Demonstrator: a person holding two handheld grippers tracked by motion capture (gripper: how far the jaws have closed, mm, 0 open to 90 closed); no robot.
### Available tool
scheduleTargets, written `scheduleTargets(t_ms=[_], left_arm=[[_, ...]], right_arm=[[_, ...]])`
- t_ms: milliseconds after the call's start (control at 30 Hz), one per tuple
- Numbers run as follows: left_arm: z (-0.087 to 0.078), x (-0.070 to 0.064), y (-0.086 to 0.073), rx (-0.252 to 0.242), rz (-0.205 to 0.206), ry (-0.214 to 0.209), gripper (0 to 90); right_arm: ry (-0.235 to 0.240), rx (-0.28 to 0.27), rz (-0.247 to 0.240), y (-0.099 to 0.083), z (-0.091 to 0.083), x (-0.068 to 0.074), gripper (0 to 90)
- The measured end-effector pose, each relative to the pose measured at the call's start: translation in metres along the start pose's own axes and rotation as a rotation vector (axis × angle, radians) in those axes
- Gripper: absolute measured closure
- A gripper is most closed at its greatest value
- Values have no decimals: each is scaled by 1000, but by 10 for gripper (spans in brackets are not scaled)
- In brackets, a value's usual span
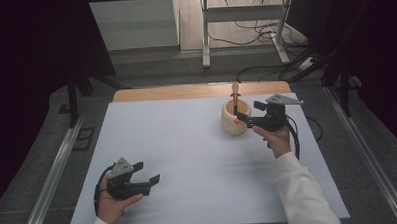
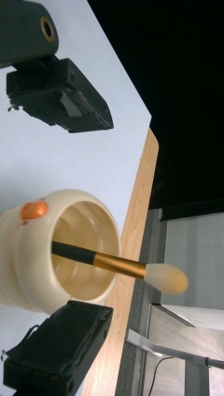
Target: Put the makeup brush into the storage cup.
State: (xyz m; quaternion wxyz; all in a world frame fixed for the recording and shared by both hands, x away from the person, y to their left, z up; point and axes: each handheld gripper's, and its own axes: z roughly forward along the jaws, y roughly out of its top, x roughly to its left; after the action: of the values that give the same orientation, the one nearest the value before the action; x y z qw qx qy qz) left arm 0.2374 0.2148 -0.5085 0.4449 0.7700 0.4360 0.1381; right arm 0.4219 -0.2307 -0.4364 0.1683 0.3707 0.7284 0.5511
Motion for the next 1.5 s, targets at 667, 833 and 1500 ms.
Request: scheduleTargets(t_ms=[667,833,1500], left_arm=[[-1,0,0,-4,-2,4,198],[-2,1,0,-7,-5,4,198],[-1,3,-2,-2,-7,3,196]], right_arm=[[14,61,-48,-30,-42,14,95],[17,80,-61,-43,-52,20,99],[-22,161,-61,-93,-91,35,107]])
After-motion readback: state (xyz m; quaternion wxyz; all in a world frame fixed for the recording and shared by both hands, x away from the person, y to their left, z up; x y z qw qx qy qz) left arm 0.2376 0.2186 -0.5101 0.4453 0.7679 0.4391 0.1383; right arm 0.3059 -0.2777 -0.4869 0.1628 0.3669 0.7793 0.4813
